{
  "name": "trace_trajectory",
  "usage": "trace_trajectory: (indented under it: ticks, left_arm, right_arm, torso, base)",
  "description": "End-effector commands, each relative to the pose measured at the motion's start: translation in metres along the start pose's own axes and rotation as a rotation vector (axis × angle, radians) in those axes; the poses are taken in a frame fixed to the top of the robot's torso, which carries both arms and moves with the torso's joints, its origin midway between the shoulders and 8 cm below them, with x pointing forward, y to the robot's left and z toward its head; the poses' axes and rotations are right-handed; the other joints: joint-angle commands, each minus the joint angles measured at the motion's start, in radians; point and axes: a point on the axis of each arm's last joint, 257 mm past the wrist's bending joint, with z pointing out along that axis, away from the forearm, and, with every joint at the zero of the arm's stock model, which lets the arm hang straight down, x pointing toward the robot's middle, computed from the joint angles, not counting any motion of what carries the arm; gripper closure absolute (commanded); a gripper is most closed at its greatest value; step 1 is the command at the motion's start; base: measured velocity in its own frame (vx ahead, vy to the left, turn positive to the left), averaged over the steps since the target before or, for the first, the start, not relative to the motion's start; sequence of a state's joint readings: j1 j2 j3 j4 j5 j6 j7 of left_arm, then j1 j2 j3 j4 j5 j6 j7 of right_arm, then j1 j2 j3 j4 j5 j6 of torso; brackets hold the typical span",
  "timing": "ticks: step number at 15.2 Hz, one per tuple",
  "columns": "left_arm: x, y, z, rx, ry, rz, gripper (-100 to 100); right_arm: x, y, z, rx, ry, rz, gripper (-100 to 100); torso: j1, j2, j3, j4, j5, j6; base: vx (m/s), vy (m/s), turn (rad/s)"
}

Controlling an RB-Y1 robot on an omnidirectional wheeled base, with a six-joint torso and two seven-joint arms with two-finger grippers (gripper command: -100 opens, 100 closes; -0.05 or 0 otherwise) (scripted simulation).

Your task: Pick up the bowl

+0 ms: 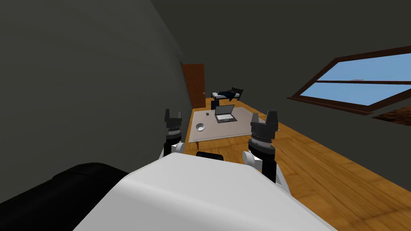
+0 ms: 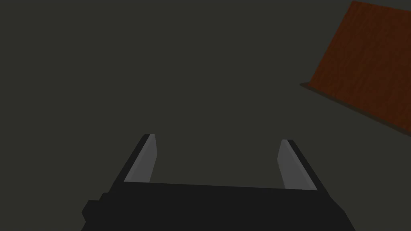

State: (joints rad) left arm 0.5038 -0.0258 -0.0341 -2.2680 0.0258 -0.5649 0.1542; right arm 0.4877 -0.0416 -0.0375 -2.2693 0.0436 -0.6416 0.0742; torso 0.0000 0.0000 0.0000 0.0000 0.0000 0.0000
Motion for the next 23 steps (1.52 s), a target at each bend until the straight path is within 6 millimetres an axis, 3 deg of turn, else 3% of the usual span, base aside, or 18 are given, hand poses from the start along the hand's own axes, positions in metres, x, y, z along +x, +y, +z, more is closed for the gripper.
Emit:
trace_trajectory:
  ticks: [1, 5, 7, 8, 10, 11, 14, 15, 16, 17, 18, 23]
  left_arm:
    - [0.002, 0.007, -0.001, -0.025, 0.035, 0.013, -100]
    - [0.003, 0.023, -0.003, -0.075, 0.079, 0.033, -100]
    - [-0.002, 0.046, -0.007, -0.143, 0.109, 0.054, -100]
    - [-0.001, 0.046, -0.007, -0.143, 0.111, 0.055, -100]
    - [-0.011, 0.073, -0.012, -0.222, 0.129, 0.08, -100]
    - [-0.011, 0.074, -0.012, -0.226, 0.128, 0.08, -100]
    - [-0.027, 0.104, -0.019, -0.316, 0.13, 0.107, -100]
    - [-0.027, 0.105, -0.019, -0.321, 0.129, 0.108, -100]
    - [-0.037, 0.122, -0.024, -0.371, 0.124, 0.122, -100]
    - [-0.037, 0.122, -0.024, -0.372, 0.124, 0.122, -100]
    - [-0.048, 0.137, -0.028, -0.417, 0.117, 0.135, -100]
    - [-0.075, 0.173, -0.042, -0.536, 0.087, 0.164, -100]
  right_arm:
    - [0.0, 0.0, 0.0, 0.0, 0.0, 0.0, 0]
    - [0.0, 0.0, 0.0, 0.0, 0.0, 0.0, 0]
    - [0.0, 0.0, 0.0, 0.0, 0.0, 0.0, 0]
    - [0.0, 0.0, 0.0, 0.0, 0.0, 0.0, 0]
    - [0.0, 0.0, 0.0, 0.0, 0.0, 0.0, 0]
    - [0.0, 0.0, 0.0, 0.0, 0.0, 0.0, 0]
    - [0.0, 0.0, 0.0, 0.0, 0.0, 0.0, 0]
    - [0.0, 0.0, 0.0, 0.0, 0.0, 0.0, 0]
    - [0.0, 0.0, 0.0, 0.0, 0.0, 0.0, 0]
    - [0.0, 0.0, 0.0, 0.0, 0.0, 0.0, 0]
    - [0.0, 0.0, 0.0, 0.0, 0.0, 0.0, 0]
    - [0.0, 0.0, 0.0, 0.0, 0.0, 0.0, 0]
  torso:
    - [0.0, 0.0, 0.0, 0.0, 0.0, 0.0]
    - [0.001, 0.001, 0.0, 0.0, 0.0, 0.0]
    - [0.001, 0.001, 0.0, 0.0, 0.0, 0.0]
    - [0.001, 0.001, 0.001, 0.0, 0.0, 0.0]
    - [0.001, 0.001, 0.001, 0.0, 0.0, 0.0]
    - [0.001, 0.001, 0.001, 0.0, 0.0, 0.001]
    - [0.001, 0.001, 0.001, 0.0, 0.0, 0.0]
    - [0.001, 0.001, 0.001, 0.0, 0.0, 0.0]
    - [0.001, 0.001, 0.0, 0.0, 0.0, 0.0]
    - [0.001, 0.001, 0.0, 0.0, 0.0, 0.001]
    - [0.001, 0.001, 0.0, 0.0, 0.0, 0.0]
    - [0.001, 0.001, 0.0, 0.0, 0.0, 0.0]
  base:
    - [-0.002, -0.001, -0.038]
    - [-0.008, 0.001, -0.057]
    - [-0.014, 0.004, -0.101]
    - [-0.016, 0.007, -0.079]
    - [-0.019, 0.003, -0.14]
    - [-0.017, 0.005, -0.126]
    - [-0.015, 0.005, -0.117]
    - [-0.014, 0.004, -0.1]
    - [-0.014, 0.003, -0.144]
    - [-0.014, 0.004, -0.126]
    - [-0.014, 0.004, -0.139]
    - [-0.013, 0.004, -0.138]
